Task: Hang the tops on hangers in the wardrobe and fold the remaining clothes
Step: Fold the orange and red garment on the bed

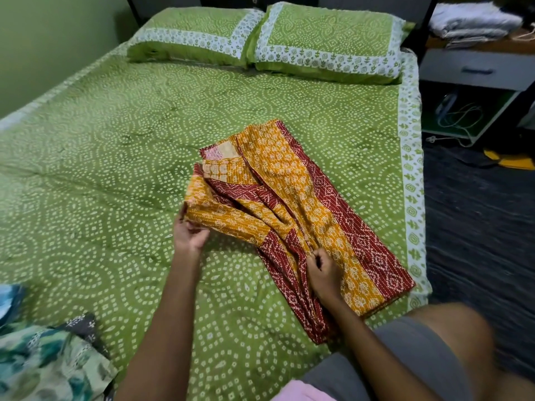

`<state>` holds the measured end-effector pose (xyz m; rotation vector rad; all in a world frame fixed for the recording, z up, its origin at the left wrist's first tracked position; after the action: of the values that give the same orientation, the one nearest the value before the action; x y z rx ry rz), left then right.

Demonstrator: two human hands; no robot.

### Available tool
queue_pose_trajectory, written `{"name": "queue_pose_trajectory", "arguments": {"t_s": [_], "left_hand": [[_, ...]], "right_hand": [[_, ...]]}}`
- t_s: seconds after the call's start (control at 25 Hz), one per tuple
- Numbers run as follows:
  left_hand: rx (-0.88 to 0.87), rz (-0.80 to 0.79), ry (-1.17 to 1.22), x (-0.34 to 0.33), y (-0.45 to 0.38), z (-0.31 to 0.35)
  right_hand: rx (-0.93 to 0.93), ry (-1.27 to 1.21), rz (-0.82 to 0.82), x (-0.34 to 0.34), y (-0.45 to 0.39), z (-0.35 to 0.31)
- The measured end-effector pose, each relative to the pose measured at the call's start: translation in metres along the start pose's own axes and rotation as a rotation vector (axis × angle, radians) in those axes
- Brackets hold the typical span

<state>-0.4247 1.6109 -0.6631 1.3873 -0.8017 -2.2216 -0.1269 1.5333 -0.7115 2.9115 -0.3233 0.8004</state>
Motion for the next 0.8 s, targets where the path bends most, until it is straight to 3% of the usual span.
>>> {"name": "queue_pose_trajectory", "arguments": {"t_s": [0.12, 0.28, 0.4, 0.48, 0.52, 0.56, 0.6, 0.64, 0.72, 0.8], "left_hand": [[-0.164, 0.019, 0.013, 0.015, 0.021, 0.059], [-0.259, 0.300, -0.201, 0.083, 0.040, 0.101], [-0.323, 0.766, -0.888, 0.136, 0.069, 0.110], [-0.538, 0.999, -1.258, 0.123, 0.084, 0.117], [-0.709, 1.010, -1.343, 0.099, 0.090, 0.114], [-0.824, 0.914, -1.369, 0.074, 0.089, 0.102], [-0.822, 0.734, -1.344, 0.054, 0.078, 0.082], [-0.677, 0.511, -1.307, 0.035, 0.062, 0.052], [-0.159, 0.092, -1.295, 0.003, 0.034, -0.043], [0.317, -0.143, -1.288, -0.015, 0.033, -0.134]], "right_hand": [[0.004, 0.005, -0.007, -0.001, 0.000, 0.000], [0.020, 0.037, -0.011, 0.001, 0.000, -0.003], [0.024, 0.039, -0.007, 0.002, 0.000, -0.006], [0.025, 0.032, -0.018, 0.002, 0.001, -0.007], [0.024, 0.021, -0.025, 0.002, 0.001, -0.007], [0.021, 0.005, -0.034, 0.002, 0.001, -0.006], [0.014, -0.013, -0.037, 0.003, 0.001, -0.005], [0.003, -0.034, -0.035, 0.004, 0.000, -0.003], [-0.030, -0.085, -0.029, 0.005, 0.000, 0.000], [-0.045, -0.133, -0.024, 0.004, 0.001, 0.000]]}}
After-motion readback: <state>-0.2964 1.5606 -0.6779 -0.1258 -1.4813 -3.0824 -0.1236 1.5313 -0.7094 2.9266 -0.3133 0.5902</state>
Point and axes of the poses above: each hand's wrist, its own y-axis away from the middle knuckle, its own x-axis out of the back of the hand, z = x × y, the point moved 8 cm from there along -y, towards the middle knuckle, and after that the axes turned 11 degrees about x, right-handed, at the moved point
